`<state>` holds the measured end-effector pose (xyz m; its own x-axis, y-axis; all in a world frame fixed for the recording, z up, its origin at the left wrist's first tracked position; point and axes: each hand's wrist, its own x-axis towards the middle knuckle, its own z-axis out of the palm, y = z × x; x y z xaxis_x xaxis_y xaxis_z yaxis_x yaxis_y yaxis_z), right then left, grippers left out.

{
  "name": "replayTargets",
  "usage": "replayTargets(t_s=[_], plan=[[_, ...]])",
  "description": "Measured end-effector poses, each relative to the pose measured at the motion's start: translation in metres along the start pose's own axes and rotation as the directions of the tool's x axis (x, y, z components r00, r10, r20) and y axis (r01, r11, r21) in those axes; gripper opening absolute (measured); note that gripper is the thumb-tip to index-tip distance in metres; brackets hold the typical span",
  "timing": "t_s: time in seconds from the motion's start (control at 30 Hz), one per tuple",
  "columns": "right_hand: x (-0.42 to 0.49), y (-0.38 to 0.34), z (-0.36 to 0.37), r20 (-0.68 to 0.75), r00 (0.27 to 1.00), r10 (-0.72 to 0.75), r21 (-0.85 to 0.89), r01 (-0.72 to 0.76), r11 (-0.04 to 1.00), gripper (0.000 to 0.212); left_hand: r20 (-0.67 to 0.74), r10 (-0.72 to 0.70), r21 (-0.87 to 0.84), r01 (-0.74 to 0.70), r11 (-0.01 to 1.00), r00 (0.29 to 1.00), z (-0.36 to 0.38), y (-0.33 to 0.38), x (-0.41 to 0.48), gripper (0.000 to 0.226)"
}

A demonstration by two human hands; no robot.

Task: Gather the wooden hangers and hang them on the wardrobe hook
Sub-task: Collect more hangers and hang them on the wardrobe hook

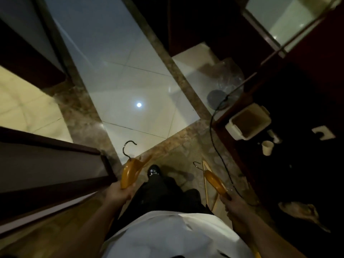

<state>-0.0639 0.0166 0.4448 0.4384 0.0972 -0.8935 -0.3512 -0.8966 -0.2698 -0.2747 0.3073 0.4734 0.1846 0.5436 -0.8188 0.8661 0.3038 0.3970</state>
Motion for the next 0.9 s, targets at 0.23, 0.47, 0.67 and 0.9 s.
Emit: replayTargets(t_s=[0.23, 0.47, 0.67, 0.9], plan=[[0.021, -0.149, 0.031, 0.084, 0.994, -0.066, -0.307, 0.089, 0.948, 0.026, 0.021, -0.091, -0.092, 0.092, 0.991, 0.996, -0.068, 0.001, 0.043, 0.013], [0.026, -0.301, 0.059, 0.261, 0.942, -0.213, -0.402, 0.307, 0.863, 0.021, 0.017, -0.152, -0.204, 0.152, 0.967, 0.988, -0.111, 0.021, 0.068, 0.016], [0.053, -0.414, 0.069, 0.34, 0.894, -0.291, -0.388, 0.415, 0.823, 0.025, -0.012, -0.226, -0.249, 0.216, 0.944, 0.974, -0.136, 0.058, 0.102, 0.023], [0.108, -0.52, 0.031, 0.381, 0.889, -0.255, -0.465, 0.422, 0.778, 0.024, -0.083, -0.277, -0.28, 0.244, 0.928, 0.957, -0.156, 0.151, 0.154, 0.026]])
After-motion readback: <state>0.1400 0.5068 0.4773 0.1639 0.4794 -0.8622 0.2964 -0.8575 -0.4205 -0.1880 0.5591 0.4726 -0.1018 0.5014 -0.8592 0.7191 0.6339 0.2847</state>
